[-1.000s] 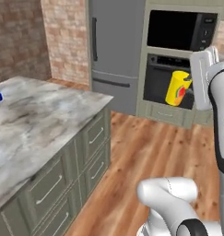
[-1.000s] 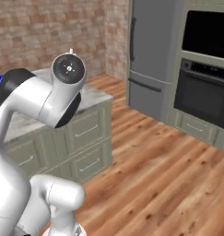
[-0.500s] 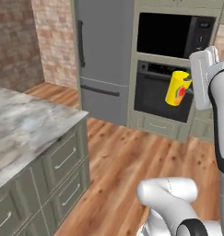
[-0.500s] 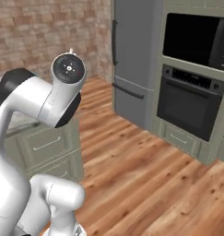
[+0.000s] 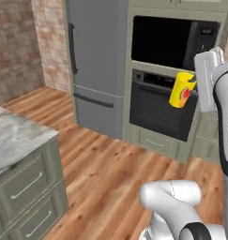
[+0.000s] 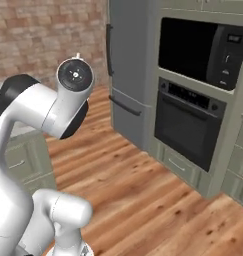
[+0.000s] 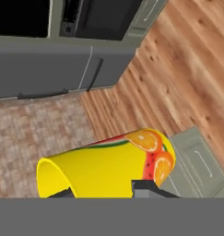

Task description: There is a tray on the dining counter. Grab the cup, mug, and pitcher and place them on the tray. The pitcher may be placed next to the tray if it cannot fit the tray.

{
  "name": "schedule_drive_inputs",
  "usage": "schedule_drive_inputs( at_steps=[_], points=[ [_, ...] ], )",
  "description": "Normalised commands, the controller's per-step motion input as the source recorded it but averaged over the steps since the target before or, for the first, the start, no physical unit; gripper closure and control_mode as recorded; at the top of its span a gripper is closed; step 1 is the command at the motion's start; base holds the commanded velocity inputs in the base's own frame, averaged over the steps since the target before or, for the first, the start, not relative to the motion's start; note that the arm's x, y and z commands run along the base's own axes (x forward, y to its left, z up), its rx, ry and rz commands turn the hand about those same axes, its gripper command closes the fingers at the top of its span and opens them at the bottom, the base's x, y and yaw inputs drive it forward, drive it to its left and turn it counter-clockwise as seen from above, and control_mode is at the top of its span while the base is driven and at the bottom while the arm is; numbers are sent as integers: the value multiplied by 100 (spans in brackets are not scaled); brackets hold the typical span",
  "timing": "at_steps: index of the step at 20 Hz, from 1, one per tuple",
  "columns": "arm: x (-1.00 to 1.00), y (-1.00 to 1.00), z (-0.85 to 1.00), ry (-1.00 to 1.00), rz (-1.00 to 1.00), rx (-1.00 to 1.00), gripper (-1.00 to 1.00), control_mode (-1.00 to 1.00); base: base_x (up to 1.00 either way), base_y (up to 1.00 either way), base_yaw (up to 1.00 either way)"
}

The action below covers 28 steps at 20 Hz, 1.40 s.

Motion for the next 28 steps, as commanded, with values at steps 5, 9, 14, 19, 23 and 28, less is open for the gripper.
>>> schedule_drive_inputs(
  at_steps=[5,9,14,19,23,28],
  points=[
    [0,0,0,0,0,0,100,100,38,-90,54],
    [0,0,0,0,0,0,100,100,33,-91,54],
    [0,0,0,0,0,0,100,100,35,-92,53],
    [0,0,0,0,0,0,100,100,45,-88,52],
    [0,0,0,0,0,0,100,100,73,-60,39],
    [0,0,0,0,0,0,100,100,97,-13,13]
  ],
)
